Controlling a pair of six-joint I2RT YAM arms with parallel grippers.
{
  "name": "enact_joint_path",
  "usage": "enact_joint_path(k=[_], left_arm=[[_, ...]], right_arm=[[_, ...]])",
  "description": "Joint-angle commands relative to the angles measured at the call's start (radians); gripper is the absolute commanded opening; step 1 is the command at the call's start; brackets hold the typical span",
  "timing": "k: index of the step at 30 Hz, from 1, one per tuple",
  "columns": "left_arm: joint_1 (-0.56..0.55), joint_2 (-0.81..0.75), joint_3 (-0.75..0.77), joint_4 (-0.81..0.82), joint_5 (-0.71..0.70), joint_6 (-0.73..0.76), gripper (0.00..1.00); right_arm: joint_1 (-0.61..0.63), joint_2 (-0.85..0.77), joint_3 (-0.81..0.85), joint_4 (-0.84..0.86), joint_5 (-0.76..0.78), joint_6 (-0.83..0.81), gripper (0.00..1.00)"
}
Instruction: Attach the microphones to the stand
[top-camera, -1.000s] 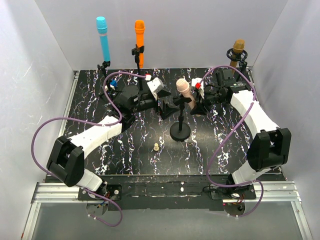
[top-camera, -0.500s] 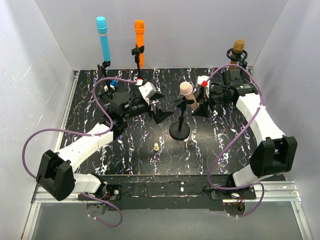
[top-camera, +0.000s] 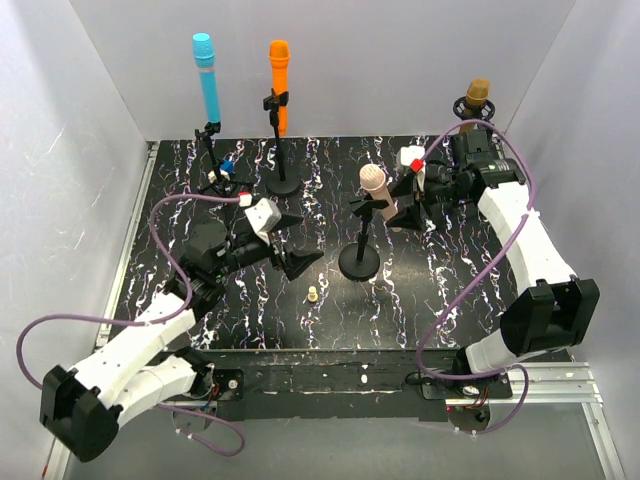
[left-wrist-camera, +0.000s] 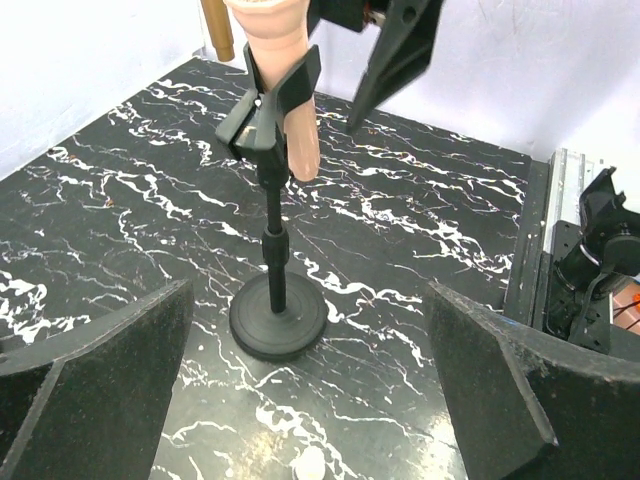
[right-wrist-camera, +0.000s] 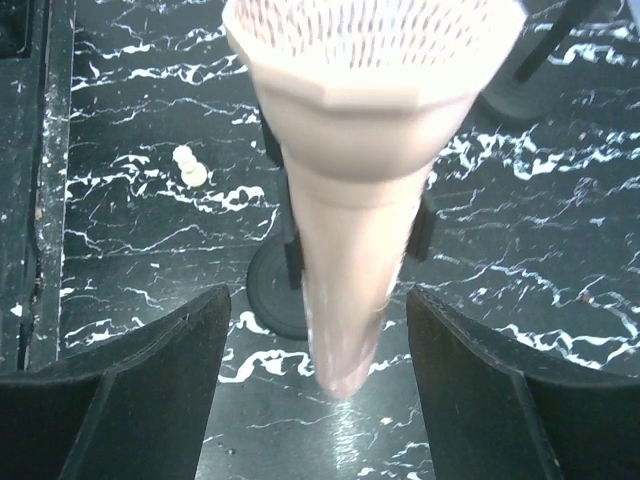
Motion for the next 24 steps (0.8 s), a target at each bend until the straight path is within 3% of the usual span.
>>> enact_joint_path(k=[1, 6, 18, 20, 24], left_arm=[[0.005, -0.121, -0.064, -0.072, -0.053, -0.025, 0.98], [0.005, -0.239, -0.119, -0.127, -0.090, -0.051, 0.98], [0.005, -0.405, -0.173, -0.203, -0.136, -0.114, 0.98], [0.005, -0.424, -0.190, -0.200, -0.140, -0.132, 0.98], [0.005, -0.458, -0.207, -0.215, -0.154, -0.146, 0.98]], right_arm=[[0.000, 0.042, 0.134, -0.091, -0.096, -0.070, 0.78], [0.005, 0.091, 0.197, -0.108, -0.172, -0.054, 0.78], [0.041, 0.164, 0.256, -0.157, -0.180, -0.038, 0.74], [0.041, 0.168, 0.251, -0.170, -0.185, -0.044, 0.71], [0.041, 0.172, 0.253, -0.193, -0.194, -0.060, 0.54]])
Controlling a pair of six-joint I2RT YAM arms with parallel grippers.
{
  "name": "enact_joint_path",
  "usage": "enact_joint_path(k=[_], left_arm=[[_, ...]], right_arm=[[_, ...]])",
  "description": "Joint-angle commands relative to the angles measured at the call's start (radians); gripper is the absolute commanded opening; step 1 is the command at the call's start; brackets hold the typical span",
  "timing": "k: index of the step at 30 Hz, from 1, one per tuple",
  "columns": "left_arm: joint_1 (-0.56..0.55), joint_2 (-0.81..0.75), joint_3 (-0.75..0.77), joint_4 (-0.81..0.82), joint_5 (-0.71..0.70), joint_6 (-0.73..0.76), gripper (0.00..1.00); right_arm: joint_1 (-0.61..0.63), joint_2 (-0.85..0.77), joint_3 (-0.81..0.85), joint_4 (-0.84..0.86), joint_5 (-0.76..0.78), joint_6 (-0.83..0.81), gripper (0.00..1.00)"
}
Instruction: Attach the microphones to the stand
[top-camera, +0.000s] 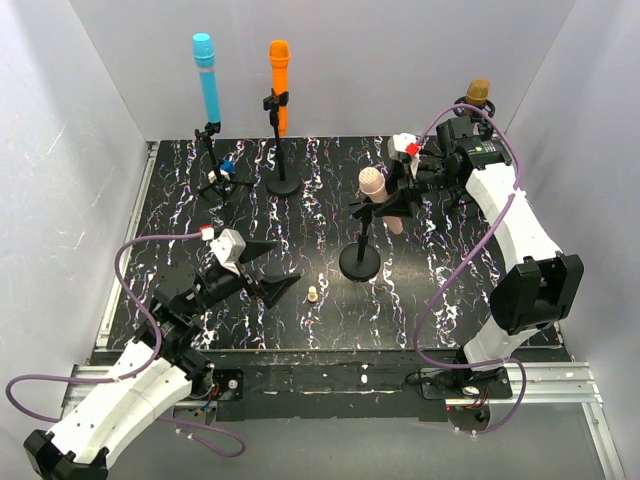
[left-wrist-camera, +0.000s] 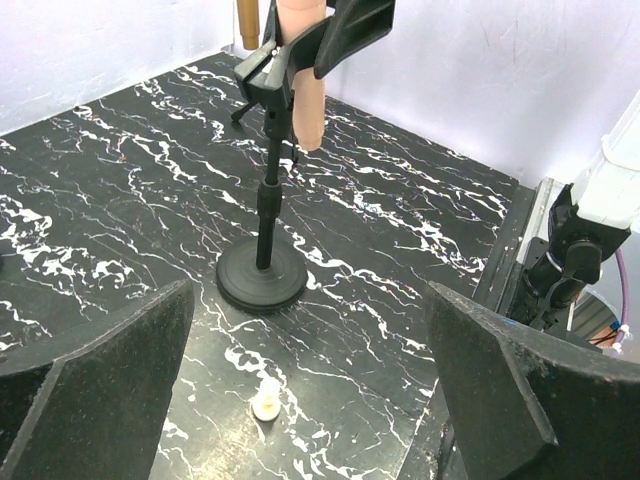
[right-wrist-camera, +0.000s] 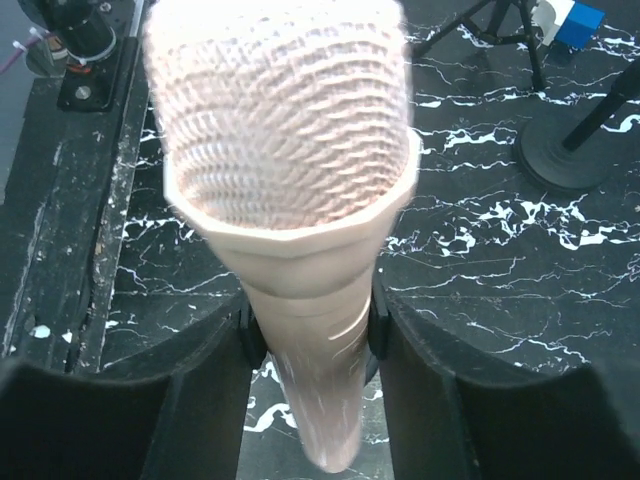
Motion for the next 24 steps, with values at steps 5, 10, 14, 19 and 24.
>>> enact_joint_path(k=[5, 10, 14, 19, 24], left_arm=[[0.004, -0.059, -0.016, -0.082, -0.041, -0.033, 0.98], [0.004, -0.102, -0.015, -0.122, -0.057, -0.037, 0.98], [0.006, -0.120, -0.009, -0.154, -0.074, -0.037, 0.98], [0.004, -0.122, 0.010, -0.195, -0.093, -0.028, 0.98], [0.004, -0.101, 0.028, -0.211, -0.107, -0.024, 0.98]], right_arm=[[0.002, 0.007, 0.074, -0.051, -0.045, -0.007, 0.26], [-0.007, -0.030, 0.033, 0.264, 0.076, 0.281, 0.21], [-0.018, -0.032, 0.013, 0.574, 0.223, 0.474, 0.20], [-0.022, 0.056, 0.112, 0.705, 0.360, 0.608, 0.20], [-0.028, 0.152, 0.197, 0.817, 0.483, 0.705, 0.20]])
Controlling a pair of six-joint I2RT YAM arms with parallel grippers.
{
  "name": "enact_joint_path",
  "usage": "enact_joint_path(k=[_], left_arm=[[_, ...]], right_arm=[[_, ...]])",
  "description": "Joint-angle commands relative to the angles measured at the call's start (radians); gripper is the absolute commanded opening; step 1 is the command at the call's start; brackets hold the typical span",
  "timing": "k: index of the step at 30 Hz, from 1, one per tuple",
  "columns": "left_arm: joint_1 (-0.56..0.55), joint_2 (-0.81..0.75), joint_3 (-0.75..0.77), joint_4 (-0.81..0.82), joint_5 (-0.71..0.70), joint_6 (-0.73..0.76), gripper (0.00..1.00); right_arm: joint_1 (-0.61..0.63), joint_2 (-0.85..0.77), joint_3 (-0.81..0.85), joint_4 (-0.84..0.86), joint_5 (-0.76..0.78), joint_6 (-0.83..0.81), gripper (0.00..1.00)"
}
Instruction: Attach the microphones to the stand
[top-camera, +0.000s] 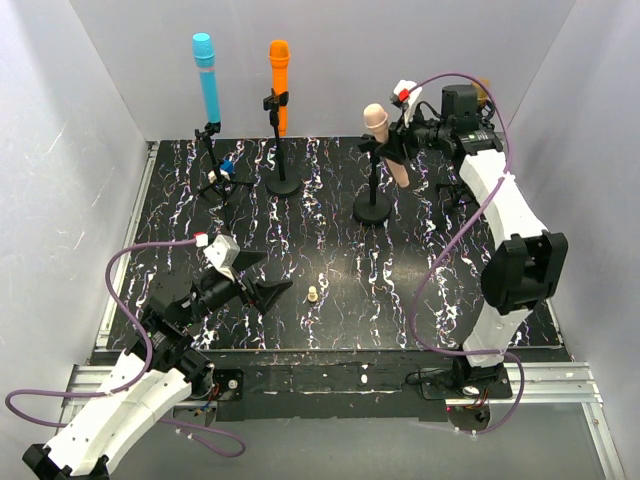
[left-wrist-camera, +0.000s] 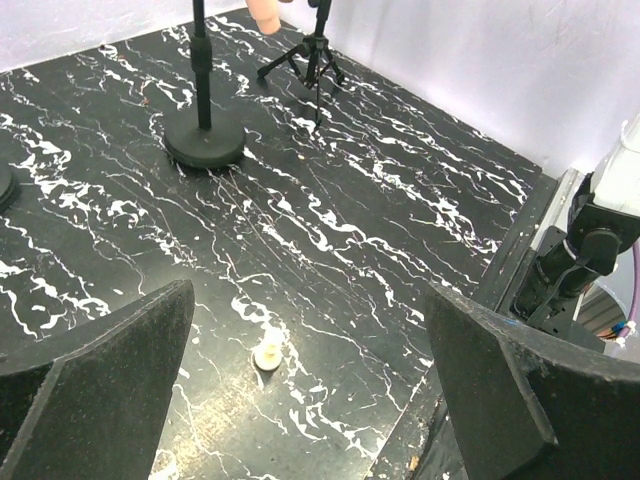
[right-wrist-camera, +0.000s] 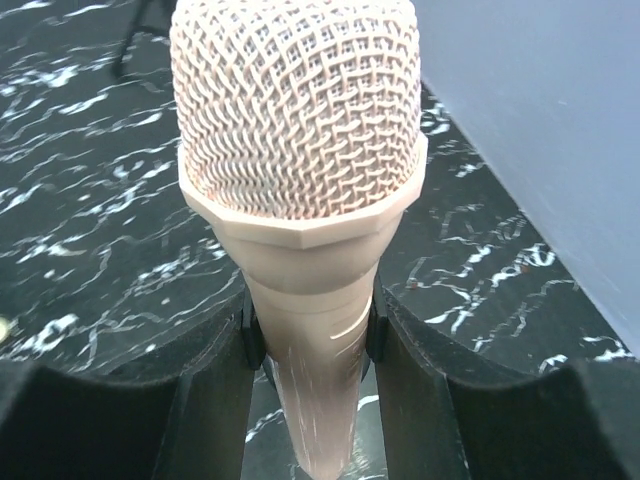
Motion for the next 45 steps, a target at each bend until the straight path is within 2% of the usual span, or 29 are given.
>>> enact_joint_path(k=[1, 5, 7, 14, 17, 26, 32, 35, 37, 39, 41, 43, 45], left_arm=[[0.004, 0.018, 0.045, -0.030, -0.029, 0.007, 0.98], [0.004, 0.021, 0.052, -0.040, -0.037, 0.010, 0.98], [0.004, 0.021, 0.051, -0.043, -0.040, 0.013, 0.98], [0.004, 0.022, 0.046, -0.033, -0.043, 0.009, 0.98], [0.004, 0.022, 0.051, -0.033, -0.049, 0.003, 0.98], [0.004, 0.025, 0.120, -0.128, -0.118, -0.066, 0.98], [0.004, 0.028, 0.209, -0.264, -0.270, -0.103, 0.98], [0.004, 0.051, 0.288, -0.345, -0.391, -0.102, 0.98], [0.004, 0.080, 0.363, -0.401, -0.464, -0.093, 0.98], [0.004, 0.111, 0.423, -0.438, -0.511, -0.074, 0.98], [0.004, 0.151, 0.475, -0.450, -0.525, -0.048, 0.98], [0.004, 0.192, 0.532, -0.458, -0.529, -0.028, 0.98], [0.004, 0.235, 0.589, -0.476, -0.531, -0.010, 0.98]], right_arm=[[-0.008, 0.058, 0.118, 0.232, 0.119, 0.152, 0.20], [-0.014, 0.103, 0.122, 0.257, 0.148, 0.185, 0.22], [-0.020, 0.110, 0.116, 0.262, 0.141, 0.203, 0.27], [-0.043, 0.074, 0.055, 0.269, 0.082, 0.235, 0.70], [-0.046, 0.037, 0.026, 0.266, 0.113, 0.249, 0.81], [-0.083, -0.144, -0.077, 0.190, 0.150, 0.248, 0.86], [-0.142, -0.342, -0.077, -0.036, 0.106, 0.249, 0.88], [-0.243, -0.494, -0.158, -0.029, 0.031, 0.318, 0.88], [-0.325, -0.599, -0.267, 0.042, 0.018, 0.521, 0.89], [-0.440, -0.667, -0.304, 0.022, -0.167, 0.599, 0.89], [-0.510, -0.731, -0.341, -0.034, -0.215, 0.637, 0.89], [-0.532, -0.813, -0.387, -0.100, -0.148, 0.628, 0.89], [-0.532, -0.902, -0.439, -0.122, -0.016, 0.639, 0.90]])
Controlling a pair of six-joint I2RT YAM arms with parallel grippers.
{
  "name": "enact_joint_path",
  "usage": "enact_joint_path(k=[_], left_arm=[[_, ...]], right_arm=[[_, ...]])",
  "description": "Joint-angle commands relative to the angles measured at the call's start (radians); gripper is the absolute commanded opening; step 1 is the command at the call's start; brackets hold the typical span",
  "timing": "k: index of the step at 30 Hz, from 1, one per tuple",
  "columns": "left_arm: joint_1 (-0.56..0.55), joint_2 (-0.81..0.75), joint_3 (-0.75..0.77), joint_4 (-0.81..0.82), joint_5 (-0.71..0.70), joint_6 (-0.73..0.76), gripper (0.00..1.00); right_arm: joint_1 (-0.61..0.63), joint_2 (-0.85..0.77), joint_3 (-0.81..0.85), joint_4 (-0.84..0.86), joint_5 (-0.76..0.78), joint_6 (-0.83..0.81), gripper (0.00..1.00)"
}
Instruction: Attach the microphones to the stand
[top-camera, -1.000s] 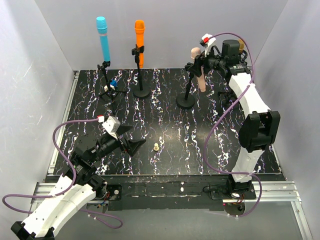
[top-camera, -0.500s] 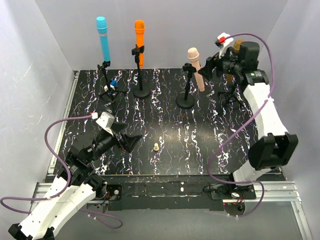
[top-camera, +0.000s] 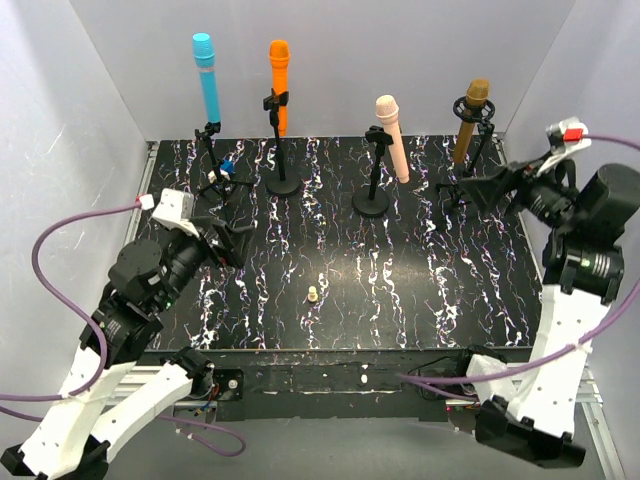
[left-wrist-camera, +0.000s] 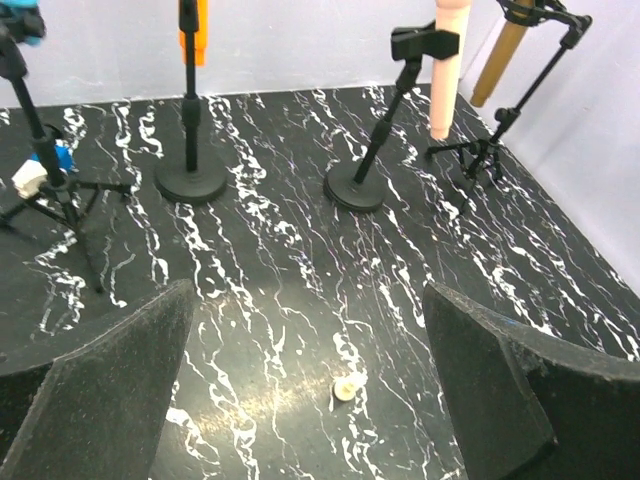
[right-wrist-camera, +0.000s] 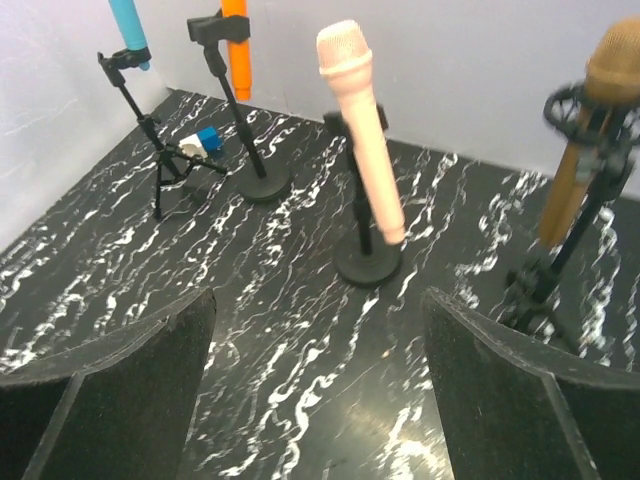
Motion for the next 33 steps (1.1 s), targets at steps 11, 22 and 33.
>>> enact_joint_path(k=[11, 22, 33], left_arm=[[0.004, 0.104, 0.281, -0.176, -0.036, 0.074, 0.98], [0.004, 0.020, 0.304, -0.264, -0.052, 0.048, 0.98], [0.004, -0.022, 0.272, -0.304, -0.061, 0.023, 0.98]], right_arm=[[-0.052, -0.259, -0.059, -0.322, 0.383, 0.109, 0.91], [-0.054, -0.314, -0.099, -0.369, 0.414, 0.081, 0.92], [-0.054, -0.318, -0.114, -0.365, 0.415, 0.106, 0.93]])
